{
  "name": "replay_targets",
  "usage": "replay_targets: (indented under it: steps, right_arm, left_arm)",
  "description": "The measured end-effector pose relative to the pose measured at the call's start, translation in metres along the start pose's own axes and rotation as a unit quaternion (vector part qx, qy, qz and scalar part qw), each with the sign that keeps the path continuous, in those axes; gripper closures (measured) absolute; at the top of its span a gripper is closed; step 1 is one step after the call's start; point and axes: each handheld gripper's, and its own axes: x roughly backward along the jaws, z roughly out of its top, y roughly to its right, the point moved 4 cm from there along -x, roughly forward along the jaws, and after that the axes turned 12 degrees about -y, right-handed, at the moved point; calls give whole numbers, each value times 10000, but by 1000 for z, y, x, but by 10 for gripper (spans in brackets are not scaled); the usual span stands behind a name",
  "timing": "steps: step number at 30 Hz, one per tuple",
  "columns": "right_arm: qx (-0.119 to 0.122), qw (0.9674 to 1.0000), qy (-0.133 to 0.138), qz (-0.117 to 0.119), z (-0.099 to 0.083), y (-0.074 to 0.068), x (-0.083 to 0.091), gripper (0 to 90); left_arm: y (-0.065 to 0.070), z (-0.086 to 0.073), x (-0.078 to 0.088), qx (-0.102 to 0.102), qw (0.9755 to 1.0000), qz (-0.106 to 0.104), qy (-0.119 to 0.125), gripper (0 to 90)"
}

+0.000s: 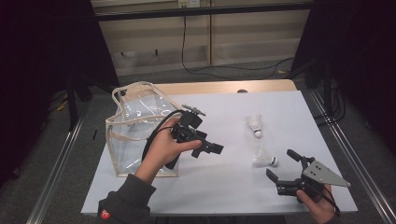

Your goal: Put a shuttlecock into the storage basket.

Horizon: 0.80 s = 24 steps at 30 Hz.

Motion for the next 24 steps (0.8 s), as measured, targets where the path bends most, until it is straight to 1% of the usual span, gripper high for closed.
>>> replay_targets:
  steps: [5, 6, 7, 8, 10, 12, 15, 16, 17, 18, 20, 23, 24]
  right_arm:
    - [0, 10000, 1, -1, 0, 0, 0, 9]
    - [3, 10000, 1, -1, 0, 0, 0, 9]
    - [1, 10000, 8, 5, 0, 0, 0, 9]
    - [0, 10000, 7, 5, 0, 0, 0, 9]
    - [1, 10000, 0, 0, 0, 0, 0, 9]
    - [12, 10000, 0, 0, 0, 0, 0, 9]
    - [2, 10000, 2, 3, 0, 0, 0, 9]
    - [3, 10000, 3, 3, 0, 0, 0, 9]
    - [9, 10000, 4, 1, 0, 0, 0, 9]
    - [11, 10000, 5, 1, 0, 0, 0, 9]
    - [11, 10000, 0, 0, 0, 0, 0, 9]
    - [21, 10000, 2, -4, 0, 0, 0, 9]
    - [20, 10000, 3, -4, 0, 0, 0, 9]
  left_arm:
    - [0, -1, -3, 2, 10000, 41, -26, 117]
    - [0, -2, -4, -1, 10000, 14, -33, 117]
    - [0, -2, -5, -10, 10000, 48, -46, 116]
    - [0, -2, -6, -8, 10000, -14, -36, 115]
    - [-1, -3, -7, -1, 10000, -20, -36, 111]
    - [-1, -3, -8, 28, 10000, 50, -67, 110]
    - [-1, -4, -11, 20, 10000, -6, -79, 111]
    - [-1, -4, -12, 33, 10000, 32, -82, 111]
    - [-1, -5, -13, 34, 10000, -9, -78, 112]
    - [-2, -5, -14, 35, 10000, 8, -86, 112]
    - [-2, -6, -16, 24, 10000, -33, -81, 112]
    - [-2, -7, -19, 41, 9999, -12, -94, 113]
    - [-3, -7, -19, 5, 9999, -16, -122, 113]
